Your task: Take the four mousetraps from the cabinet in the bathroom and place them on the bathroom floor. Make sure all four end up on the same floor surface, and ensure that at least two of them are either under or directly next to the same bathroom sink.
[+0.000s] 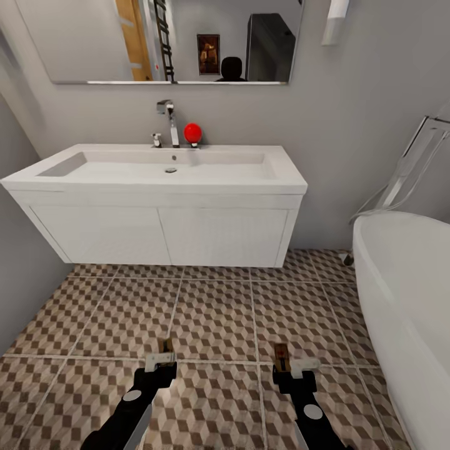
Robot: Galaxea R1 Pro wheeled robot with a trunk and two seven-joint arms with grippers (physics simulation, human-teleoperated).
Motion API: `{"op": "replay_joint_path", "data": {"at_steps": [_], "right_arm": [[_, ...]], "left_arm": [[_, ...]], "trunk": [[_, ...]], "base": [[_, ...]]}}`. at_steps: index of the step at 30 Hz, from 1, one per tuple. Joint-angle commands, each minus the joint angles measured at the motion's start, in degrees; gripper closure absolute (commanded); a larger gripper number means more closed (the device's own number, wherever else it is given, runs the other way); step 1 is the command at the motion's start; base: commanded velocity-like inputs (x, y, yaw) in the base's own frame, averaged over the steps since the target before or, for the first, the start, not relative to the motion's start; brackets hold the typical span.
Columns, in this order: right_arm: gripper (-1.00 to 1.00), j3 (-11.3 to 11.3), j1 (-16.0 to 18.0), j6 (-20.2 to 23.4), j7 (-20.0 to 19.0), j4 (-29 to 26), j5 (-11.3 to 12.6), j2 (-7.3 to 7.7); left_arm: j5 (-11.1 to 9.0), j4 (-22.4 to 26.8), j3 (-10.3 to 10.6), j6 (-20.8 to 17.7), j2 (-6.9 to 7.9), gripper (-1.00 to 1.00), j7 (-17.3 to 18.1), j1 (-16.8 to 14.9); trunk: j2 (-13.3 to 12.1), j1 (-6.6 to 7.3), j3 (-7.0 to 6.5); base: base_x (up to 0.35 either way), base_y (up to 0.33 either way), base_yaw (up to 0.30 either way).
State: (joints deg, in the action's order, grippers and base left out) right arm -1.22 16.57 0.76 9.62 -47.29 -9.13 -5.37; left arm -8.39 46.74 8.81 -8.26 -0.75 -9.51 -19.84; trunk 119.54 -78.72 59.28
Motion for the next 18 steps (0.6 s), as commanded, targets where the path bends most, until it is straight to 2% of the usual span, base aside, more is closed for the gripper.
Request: {"op": "replay_joint_path", "data": {"at_steps": [1, 13, 18], "right_arm": [[1.00, -0.1, 0.0, 0.0, 0.2, 0.0, -0.3, 0.01], [1.00, -0.2, 0.0, 0.0, 0.2, 0.0, -0.3, 0.01], [1.00, -0.2, 0.0, 0.0, 0.2, 0.0, -0.3, 0.01]], "left_arm": [[-0.5, 0.0, 0.2, -0.3, 0.01, 1.00, -0.5, 0.0], [-0.5, -0.2, 0.5, -0.3, -0.08, 1.00, -0.5, 0.0], [-0.5, -0.3, 2.0, -0.3, -0.05, 1.00, -0.5, 0.0]], "trunk": [[0.4, -0.22, 0.32], [5.2, -2.85, 3.58], [7.3, -3.95, 4.94]], "base": [[0.000, 0.000, 0.000], [0.000, 0.000, 0.000], [0.000, 0.000, 0.000]]}}
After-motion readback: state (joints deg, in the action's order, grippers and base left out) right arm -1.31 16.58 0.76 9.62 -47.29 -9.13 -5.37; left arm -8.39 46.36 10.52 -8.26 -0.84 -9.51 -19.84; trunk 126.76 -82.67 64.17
